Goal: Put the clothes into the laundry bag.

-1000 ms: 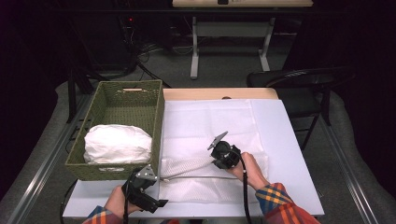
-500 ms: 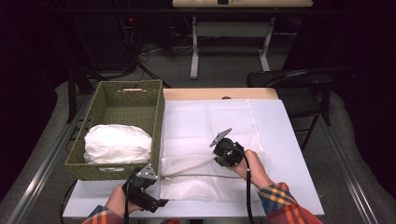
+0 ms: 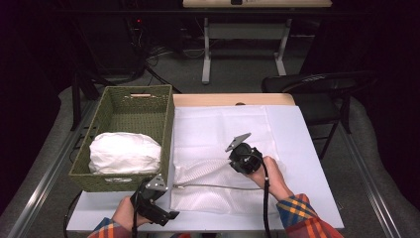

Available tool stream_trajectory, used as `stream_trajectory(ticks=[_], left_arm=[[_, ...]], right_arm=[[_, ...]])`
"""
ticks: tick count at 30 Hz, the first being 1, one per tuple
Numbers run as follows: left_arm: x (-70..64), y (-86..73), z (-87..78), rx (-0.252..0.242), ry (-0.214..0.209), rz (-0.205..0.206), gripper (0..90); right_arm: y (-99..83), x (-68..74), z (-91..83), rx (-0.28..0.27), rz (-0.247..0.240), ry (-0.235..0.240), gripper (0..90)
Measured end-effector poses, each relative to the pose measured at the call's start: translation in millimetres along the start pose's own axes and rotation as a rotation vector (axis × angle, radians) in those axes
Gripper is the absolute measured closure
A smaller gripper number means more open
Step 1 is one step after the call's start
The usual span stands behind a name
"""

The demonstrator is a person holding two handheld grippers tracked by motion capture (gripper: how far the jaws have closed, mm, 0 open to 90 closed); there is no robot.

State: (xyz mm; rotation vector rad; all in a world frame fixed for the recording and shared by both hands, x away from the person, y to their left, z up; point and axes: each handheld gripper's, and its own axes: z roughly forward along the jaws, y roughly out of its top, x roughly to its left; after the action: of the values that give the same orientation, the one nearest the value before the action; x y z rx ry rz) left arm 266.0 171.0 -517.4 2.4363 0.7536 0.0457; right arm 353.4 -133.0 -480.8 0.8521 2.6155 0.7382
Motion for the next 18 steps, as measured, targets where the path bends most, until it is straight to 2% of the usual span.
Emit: stream_trajectory(ticks=[2, 8, 12, 16, 18], left_arm=[[-0.3, 0.5, -0.1, -0.004, -0.001, 0.012, 9.7], [0.6, 1.1, 1.0, -0.003, 0.007, 0.003, 9.3], [0.6, 0.7, 0.3, -0.005, 0.01, 0.002, 8.7], [1.8, 0.0, -1.1, -0.015, 0.0, -0.002, 7.5], [2.2, 0.1, -0.5, -0.006, 0.0, -0.006, 6.2]], right_arm=[[1.1, -1.1, -3.5, -0.012, 0.01, 0.0, 87.6], [6.8, -5.1, -15.0, -0.068, 0.021, -0.007, 87.6], [8.8, -9.9, -20.6, -0.096, 0.053, 0.012, 87.8], [10.2, -11.5, -28.3, -0.125, 0.063, 0.016, 87.9], [10.7, -11.6, -30.8, -0.135, 0.061, 0.038, 87.8]])
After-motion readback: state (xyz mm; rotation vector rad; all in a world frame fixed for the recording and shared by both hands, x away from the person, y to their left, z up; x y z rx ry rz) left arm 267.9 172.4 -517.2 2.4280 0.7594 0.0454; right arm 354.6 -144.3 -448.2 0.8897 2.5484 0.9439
